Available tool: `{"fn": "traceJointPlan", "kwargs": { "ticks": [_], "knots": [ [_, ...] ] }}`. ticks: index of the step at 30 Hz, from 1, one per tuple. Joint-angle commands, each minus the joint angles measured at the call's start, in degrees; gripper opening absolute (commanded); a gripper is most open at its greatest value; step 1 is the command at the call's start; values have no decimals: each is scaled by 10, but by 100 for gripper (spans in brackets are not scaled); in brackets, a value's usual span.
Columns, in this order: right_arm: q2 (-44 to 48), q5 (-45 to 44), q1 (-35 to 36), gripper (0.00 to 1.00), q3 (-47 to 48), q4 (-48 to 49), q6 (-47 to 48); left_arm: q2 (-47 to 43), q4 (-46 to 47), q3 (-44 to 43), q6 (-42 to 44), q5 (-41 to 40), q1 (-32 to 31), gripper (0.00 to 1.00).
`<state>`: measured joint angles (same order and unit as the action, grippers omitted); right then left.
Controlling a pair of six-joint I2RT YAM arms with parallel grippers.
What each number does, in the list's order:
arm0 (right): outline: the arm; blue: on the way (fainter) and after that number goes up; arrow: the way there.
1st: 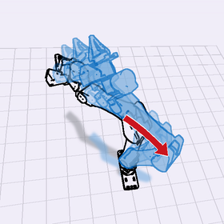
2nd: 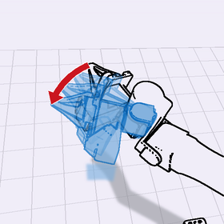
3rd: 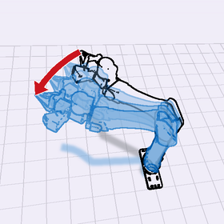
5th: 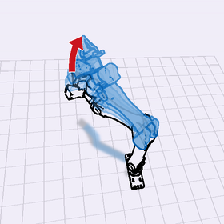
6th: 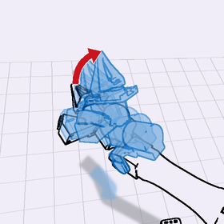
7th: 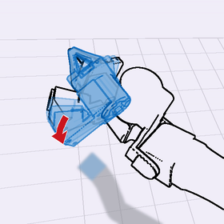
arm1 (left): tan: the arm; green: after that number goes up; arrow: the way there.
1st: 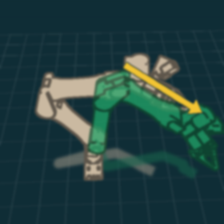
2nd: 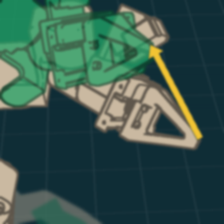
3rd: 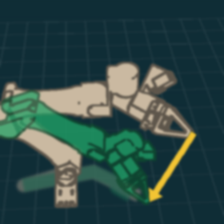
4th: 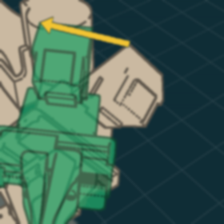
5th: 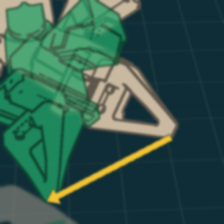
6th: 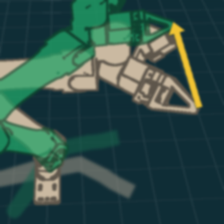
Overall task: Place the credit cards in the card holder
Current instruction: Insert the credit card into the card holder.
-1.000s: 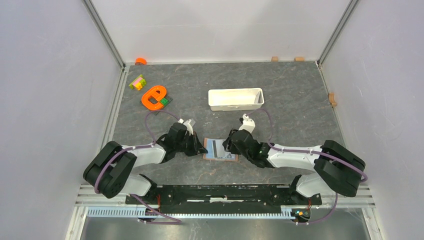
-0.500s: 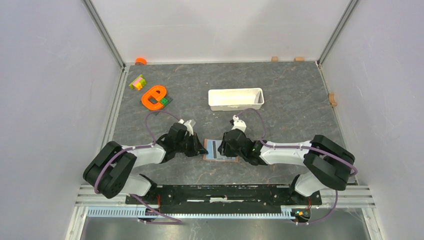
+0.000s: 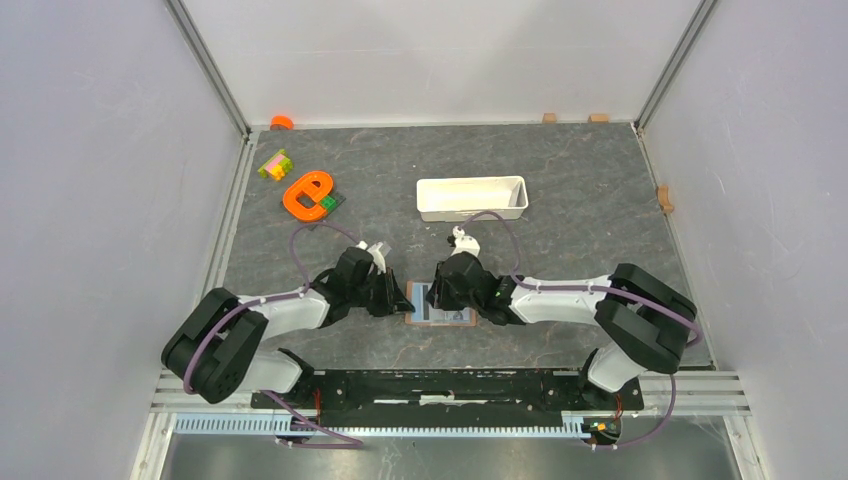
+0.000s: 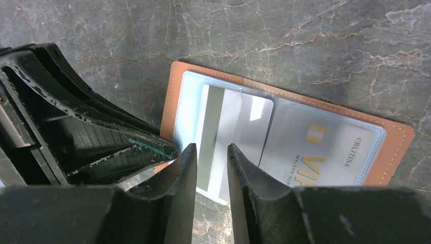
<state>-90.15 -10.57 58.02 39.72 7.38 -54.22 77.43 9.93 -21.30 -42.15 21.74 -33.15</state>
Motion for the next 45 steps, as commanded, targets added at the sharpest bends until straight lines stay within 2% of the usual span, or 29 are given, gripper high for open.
{"fn": "traceJointPlan", "kwargs": {
  "ticks": [1,4,8,21,32,37,41,45],
  "knots": [
    [17,-55,5,35,35,-63,6,-8,-51,14,2,-15,-3,22],
    [36,-86,4,37,23,-109,-5,-5,-51,16,0,-18,-3,22],
    [35,-81,5,38,8,-118,-14,0,-49,15,-1,-16,-3,22],
    [-3,-26,5,39,5,-64,-15,-4,-40,14,8,-1,-4,30],
    [-12,-5,5,39,17,-32,-11,-8,-39,11,11,6,-3,32],
    [-14,15,5,37,15,-9,-8,-21,-39,13,14,4,-4,35],
    [-16,24,7,28,14,7,-5,-23,-28,14,15,13,-3,35],
    [-22,31,9,28,26,4,2,-25,-6,19,12,27,-3,35]
  ]
}}
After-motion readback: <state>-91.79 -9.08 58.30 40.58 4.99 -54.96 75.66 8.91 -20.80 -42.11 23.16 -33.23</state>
